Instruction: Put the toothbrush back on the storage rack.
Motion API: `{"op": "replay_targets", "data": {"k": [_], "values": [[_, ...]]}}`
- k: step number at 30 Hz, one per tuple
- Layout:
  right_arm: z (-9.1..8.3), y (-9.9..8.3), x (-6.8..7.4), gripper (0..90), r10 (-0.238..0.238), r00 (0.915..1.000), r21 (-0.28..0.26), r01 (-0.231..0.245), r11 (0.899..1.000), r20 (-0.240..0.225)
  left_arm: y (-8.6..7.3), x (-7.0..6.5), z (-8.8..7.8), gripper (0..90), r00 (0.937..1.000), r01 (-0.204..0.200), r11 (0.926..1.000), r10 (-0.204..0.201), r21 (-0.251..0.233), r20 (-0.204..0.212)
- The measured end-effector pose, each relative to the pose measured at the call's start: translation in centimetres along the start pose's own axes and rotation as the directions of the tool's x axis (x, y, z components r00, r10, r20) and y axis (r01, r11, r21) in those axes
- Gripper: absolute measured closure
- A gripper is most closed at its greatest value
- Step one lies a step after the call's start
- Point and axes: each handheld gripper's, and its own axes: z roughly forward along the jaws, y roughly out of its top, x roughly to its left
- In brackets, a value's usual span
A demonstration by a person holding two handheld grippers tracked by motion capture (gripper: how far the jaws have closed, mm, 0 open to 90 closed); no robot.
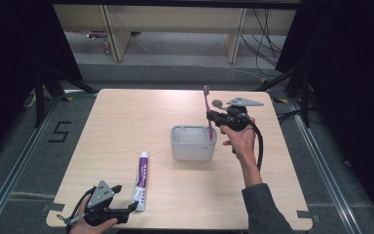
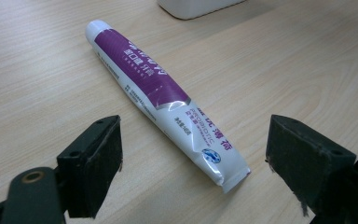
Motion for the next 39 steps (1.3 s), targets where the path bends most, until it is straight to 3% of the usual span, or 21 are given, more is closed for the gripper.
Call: {"op": "replay_targets", "data": {"k": [1, 2, 3, 12, 14, 15, 16, 17, 18, 19, 20, 23, 28, 30, 34, 35, 37, 38, 39], "values": [[0.1, -0.2, -0.2, 82.5, -0.022, 0.9998, -0.002, 0.022, 1.000, 0.002, 0.0, 0.0, 0.0, 18.0, 1.0000, 0.000, 1.0000, 0.000, -0.001, 0.000], [0.1, -0.3, 0.0, 82.4, 0.014, 0.9999, 0.006, -0.014, 1.000, 0.007, 0.0, 0.0, 0.0, 18.0, 1.0000, -0.001, 1.0000, 0.001, 0.000, 0.000], [0.3, -0.4, -0.2, 82.5, -0.007, 1.0000, 0.001, 0.007, 1.000, 0.001, 0.0, 0.0, 0.0, 18.0, 1.0000, 0.000, 1.0000, 0.000, 0.000, 0.000], [0.8, -1.8, -0.3, 82.4, 0.010, 0.9999, 0.032, -0.010, 0.999, 0.013, 0.0, 0.0, 0.0, 18.0, 1.0000, 0.001, 1.0000, -0.001, 0.000, 0.001], [1.0, -2.0, -0.5, 82.4, -0.018, 0.9997, 0.035, 0.017, 0.999, 0.017, 0.0, 0.0, 0.0, 18.0, 1.0000, 0.000, 1.0000, 0.000, 0.001, 0.000], [0.9, -2.1, -0.1, 82.4, 0.036, 0.9992, 0.046, -0.037, 0.998, 0.014, 0.0, 0.0, 0.0, 18.0, 1.0000, 0.001, 1.0000, -0.001, 0.000, 0.001], [1.1, -2.3, -0.5, 82.4, -0.012, 0.9998, 0.037, 0.011, 0.999, 0.016, 0.0, 0.0, 0.0, 18.0, 1.0000, 0.001, 1.0000, -0.001, 0.000, 0.001], [1.0, -2.4, -0.3, 82.4, 0.029, 0.9995, 0.047, -0.029, 0.998, 0.014, 0.0, 0.0, 0.0, 18.0, 1.0000, 0.001, 1.0000, -0.001, -0.001, 0.001], [1.1, -2.5, -0.6, 82.4, -0.020, 0.9996, 0.035, 0.020, 0.999, 0.021, 0.0, 0.0, 0.0, 18.0, 1.0000, 0.002, 1.0000, -0.002, -0.001, 0.001], [1.1, -2.6, -0.6, 82.4, -0.024, 0.9995, 0.037, 0.023, 0.999, 0.020, 0.0, 0.0, 0.0, 18.0, 1.0000, 0.002, 1.0000, -0.002, -0.001, 0.001], [1.1, -2.7, -0.4, 82.4, 0.003, 0.9998, 0.042, -0.004, 0.999, 0.022, 0.0, 0.0, 0.0, 18.0, 1.0000, 0.002, 1.0000, -0.002, -0.001, 0.001], [1.2, -3.1, -0.5, 82.3, -0.029, 0.9992, 0.044, 0.028, 0.999, 0.028, 0.0, 0.0, 0.0, 18.0, 1.0000, 0.001, 1.0000, -0.001, 0.000, 0.000], [1.2, -3.3, -0.3, 82.2, -0.015, 0.9997, 0.055, 0.014, 0.998, 0.021, 0.0, 0.0, 0.0, 18.0, 1.0000, 0.001, 1.0000, -0.001, -0.001, 0.001], [1.3, -3.5, -0.5, 82.2, -0.049, 0.9982, 0.055, 0.047, 0.997, 0.034, 0.0, 0.0, 0.0, 18.0, 1.0000, 0.002, 1.0000, -0.002, -0.001, 0.001], [1.2, -3.6, -0.3, 82.0, -0.010, 0.9996, 0.065, 0.008, 0.998, 0.028, 0.0, 0.0, 0.0, 18.0, 1.0000, 0.002, 1.0000, -0.002, 0.000, 0.000], [1.2, -3.7, -0.5, 81.9, -0.047, 0.9980, 0.057, 0.044, 0.997, 0.043, 0.0, 0.0, 0.0, 18.0, 1.0000, 0.002, 1.0000, -0.002, -0.001, 0.000], [1.2, -3.7, -0.2, 81.8, -0.006, 0.9997, 0.066, 0.004, 0.998, 0.024, 0.0, 0.0, 0.0, 18.0, 1.0000, 0.000, 1.0000, 0.000, -0.001, 0.001], [1.2, -3.7, -0.4, 81.6, -0.033, 0.9991, 0.062, 0.031, 0.998, 0.027, 0.0, 0.0, 0.0, 18.0, 1.0000, 0.002, 1.0000, -0.002, -0.002, 0.000], [1.3, -3.7, -0.4, 81.5, -0.029, 0.9993, 0.062, 0.028, 0.998, 0.024, 0.0, 0.0, 0.0, 18.0, 1.0000, 0.002, 1.0000, -0.002, -0.002, 0.000]]}}
